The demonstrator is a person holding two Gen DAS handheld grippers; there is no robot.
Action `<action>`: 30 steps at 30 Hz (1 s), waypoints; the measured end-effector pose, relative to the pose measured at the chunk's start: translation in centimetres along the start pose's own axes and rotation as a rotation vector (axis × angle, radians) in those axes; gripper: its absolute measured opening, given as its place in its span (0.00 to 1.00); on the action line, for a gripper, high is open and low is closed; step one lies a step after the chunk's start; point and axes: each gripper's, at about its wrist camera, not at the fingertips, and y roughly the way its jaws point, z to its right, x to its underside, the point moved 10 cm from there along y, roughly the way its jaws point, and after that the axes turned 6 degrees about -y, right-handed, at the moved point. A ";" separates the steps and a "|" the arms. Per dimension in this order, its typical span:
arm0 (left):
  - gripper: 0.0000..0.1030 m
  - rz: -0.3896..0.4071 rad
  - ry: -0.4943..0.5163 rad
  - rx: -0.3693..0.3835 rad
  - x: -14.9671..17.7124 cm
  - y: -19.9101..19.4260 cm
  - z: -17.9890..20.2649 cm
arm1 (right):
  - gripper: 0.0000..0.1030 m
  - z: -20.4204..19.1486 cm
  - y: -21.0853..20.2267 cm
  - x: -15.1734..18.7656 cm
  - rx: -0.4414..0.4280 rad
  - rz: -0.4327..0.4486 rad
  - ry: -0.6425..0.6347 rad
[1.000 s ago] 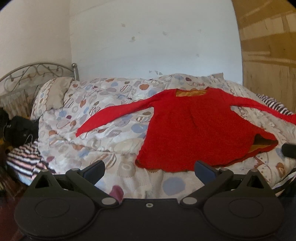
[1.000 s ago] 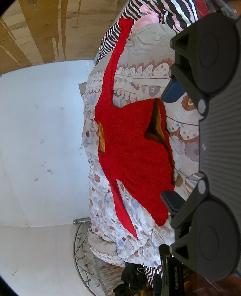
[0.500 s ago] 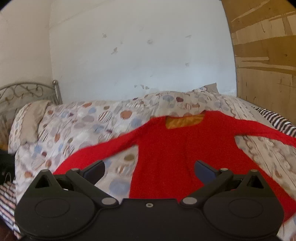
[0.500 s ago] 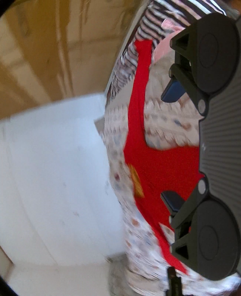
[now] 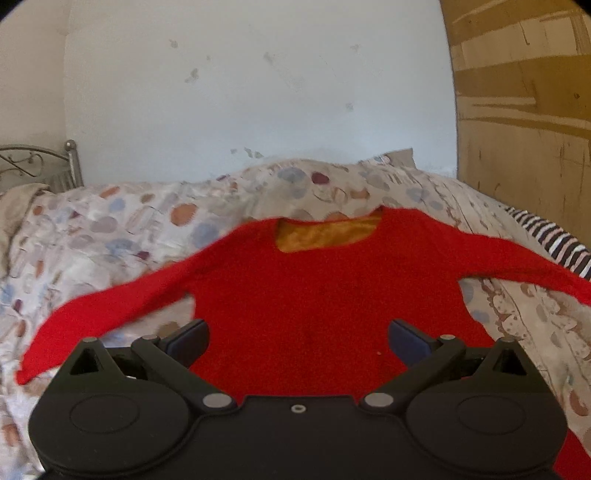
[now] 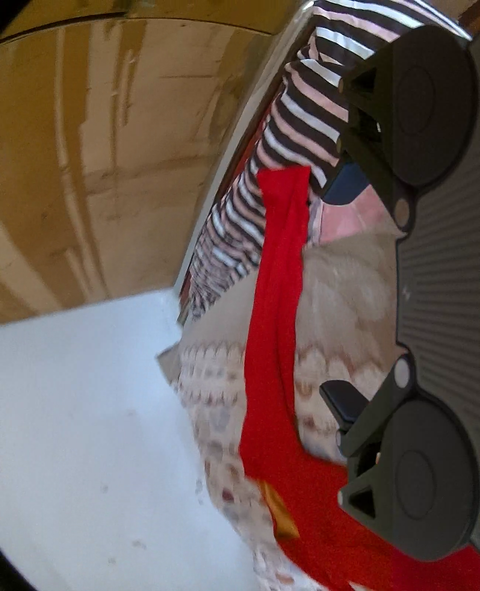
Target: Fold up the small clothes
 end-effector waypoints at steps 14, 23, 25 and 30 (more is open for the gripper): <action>0.99 -0.095 -0.004 0.018 4.0 5.4 2.2 | 0.99 1.2 7.0 2.2 0.005 -0.083 -0.086; 0.99 -0.068 -0.027 -0.031 0.4 2.1 0.1 | 1.00 0.9 3.0 -2.4 -0.005 0.006 -0.086; 0.99 -0.050 -0.013 -0.040 -1.1 1.3 -0.2 | 1.00 0.2 1.8 -4.5 -0.001 0.039 -0.123; 1.00 0.035 0.026 -0.050 -4.7 -2.0 -0.8 | 1.00 -0.5 -1.2 -10.8 -0.032 0.110 -0.058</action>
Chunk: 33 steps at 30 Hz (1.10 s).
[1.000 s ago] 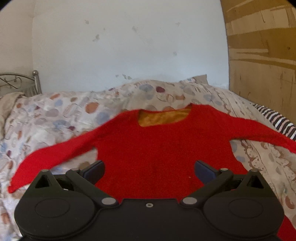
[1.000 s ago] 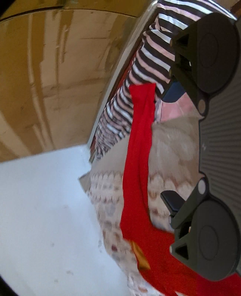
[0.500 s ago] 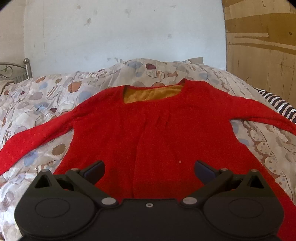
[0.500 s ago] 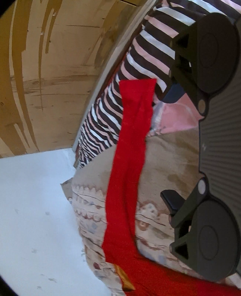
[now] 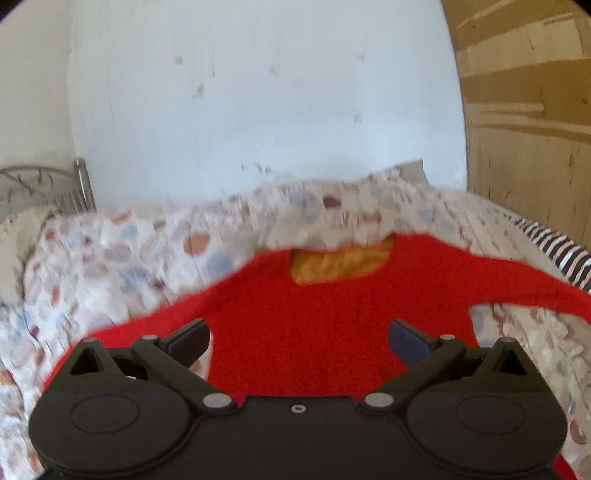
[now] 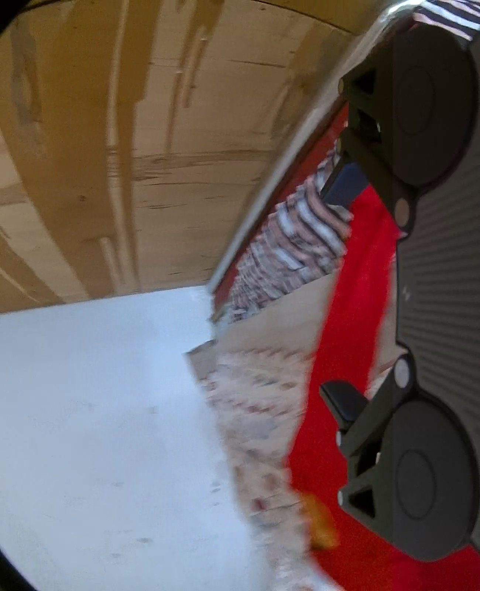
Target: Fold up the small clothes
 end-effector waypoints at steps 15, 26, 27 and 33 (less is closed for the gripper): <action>0.99 0.006 -0.030 0.064 0.9 1.6 0.6 | 1.00 4.4 1.7 1.9 0.023 -0.032 0.056; 0.99 -0.040 -0.009 0.269 8.5 4.2 7.1 | 0.87 9.1 7.6 11.5 0.050 -0.176 0.230; 0.99 -0.049 -0.005 0.275 9.1 4.3 7.3 | 0.86 9.7 8.0 11.8 0.064 -0.182 0.261; 1.00 -0.105 -0.026 0.303 11.9 4.9 7.9 | 0.73 12.8 10.5 13.2 0.105 -0.209 0.361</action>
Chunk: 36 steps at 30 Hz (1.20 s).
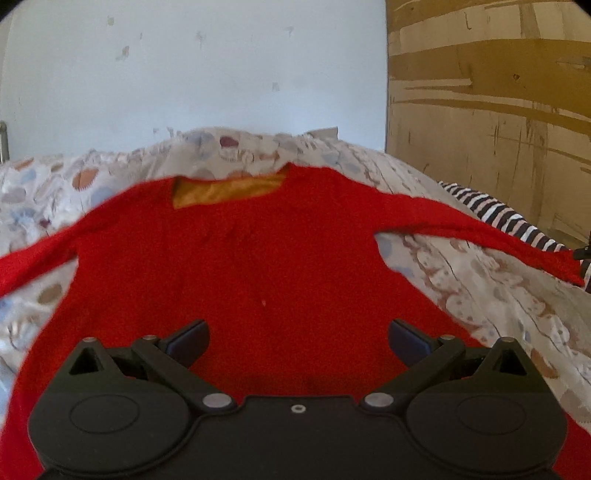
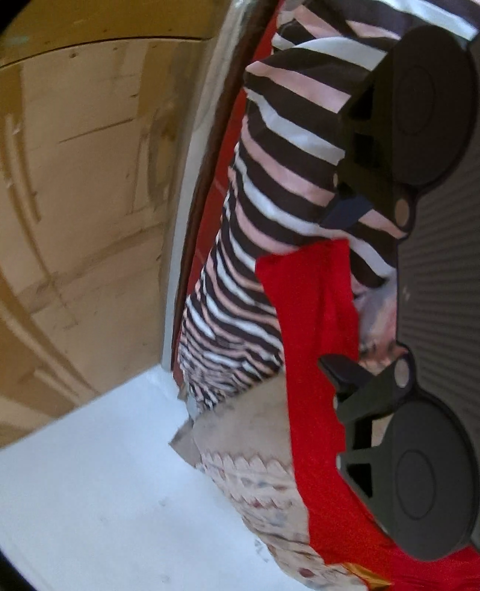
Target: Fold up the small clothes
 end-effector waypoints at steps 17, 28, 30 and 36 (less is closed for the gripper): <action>0.99 -0.039 0.033 -0.026 0.8 -0.7 -0.2 | 0.01 -1.8 -0.8 -5.8 0.035 0.081 -0.012; 0.99 0.008 -0.003 -0.160 -5.2 -2.8 -4.4 | 0.01 -11.1 -5.1 -12.5 -0.062 0.160 -0.169; 0.99 0.023 -0.022 -0.164 -6.2 -3.3 -5.1 | 0.01 -13.7 -5.9 -12.8 -0.088 0.176 -0.209; 1.00 0.009 -0.139 -0.185 -7.4 -4.5 -8.8 | 0.01 -24.7 -6.9 -12.4 -0.222 0.179 -0.364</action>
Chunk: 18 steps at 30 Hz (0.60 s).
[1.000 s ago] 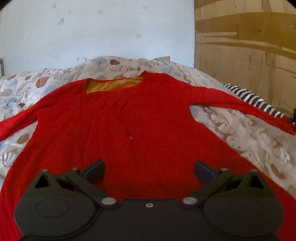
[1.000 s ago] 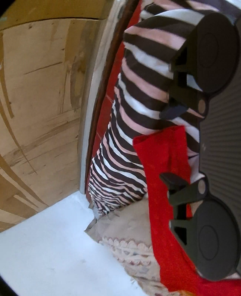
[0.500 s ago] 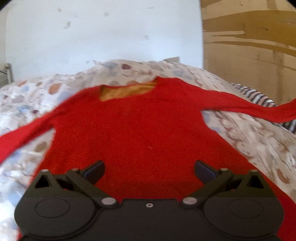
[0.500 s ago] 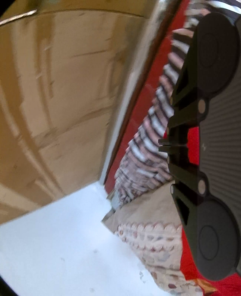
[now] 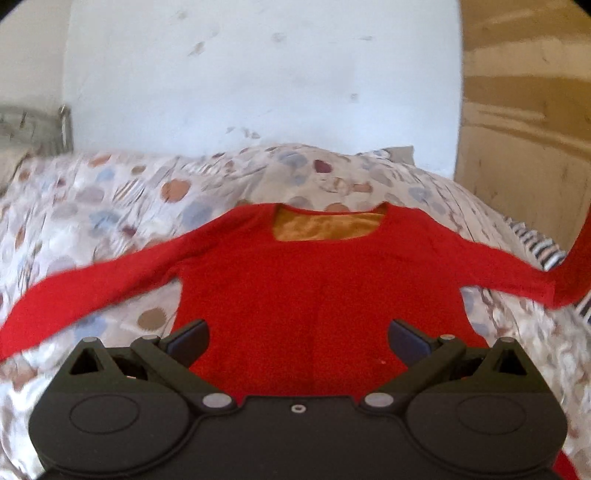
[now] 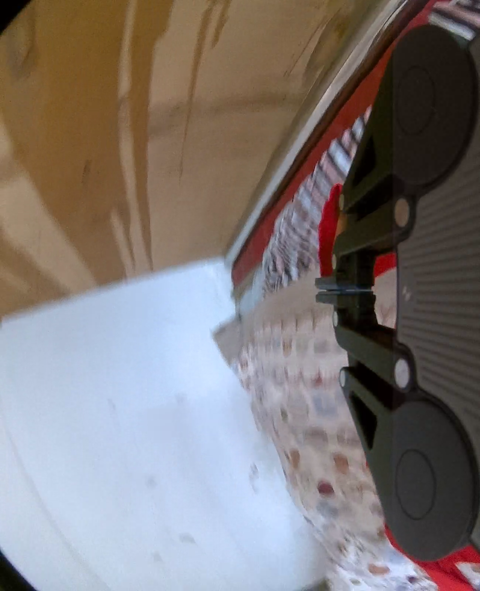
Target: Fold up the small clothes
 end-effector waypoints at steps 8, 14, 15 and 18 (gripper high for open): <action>0.99 0.027 -0.090 -0.091 -0.9 -1.3 -7.8 | 0.01 -17.7 2.5 -1.4 -0.207 0.008 -0.155; 0.99 0.039 -0.201 -0.175 -0.3 -2.6 -14.7 | 0.01 -31.5 3.4 2.9 -0.369 -0.041 -0.282; 1.00 0.034 -0.226 -0.191 0.0 -2.7 -16.0 | 0.01 -33.6 3.6 4.2 -0.391 -0.058 -0.306; 0.99 0.021 -0.258 -0.232 1.0 -3.1 -18.7 | 0.01 -38.4 4.1 8.5 -0.441 -0.123 -0.349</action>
